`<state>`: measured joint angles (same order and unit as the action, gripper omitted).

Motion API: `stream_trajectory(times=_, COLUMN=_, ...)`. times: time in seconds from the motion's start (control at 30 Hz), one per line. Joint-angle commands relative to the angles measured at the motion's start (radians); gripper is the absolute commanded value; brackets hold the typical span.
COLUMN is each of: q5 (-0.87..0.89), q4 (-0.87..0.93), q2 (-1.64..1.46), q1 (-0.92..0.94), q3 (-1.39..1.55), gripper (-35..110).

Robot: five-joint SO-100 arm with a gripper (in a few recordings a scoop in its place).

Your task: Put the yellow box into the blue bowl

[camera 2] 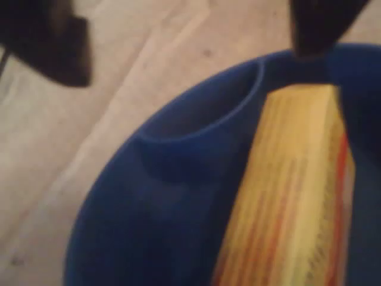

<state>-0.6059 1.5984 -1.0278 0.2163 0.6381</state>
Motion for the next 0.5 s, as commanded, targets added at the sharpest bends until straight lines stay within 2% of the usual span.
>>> stream_trajectory(times=0.0, q5=0.006, q4=0.008, q2=-0.051, q1=0.012, q3=-0.071, gripper=19)
stream_trajectory(times=0.1, q5=0.006, q4=0.008, q2=-0.083, q1=0.012, q3=-0.061, gripper=15)
stream_trajectory(times=0.3, q5=0.006, q4=0.008, q2=-0.141, q1=0.006, q3=-0.057, gripper=-1)
stream_trajectory(times=0.47, q5=0.006, q4=0.038, q2=-0.186, q1=0.009, q3=-0.061, gripper=0)
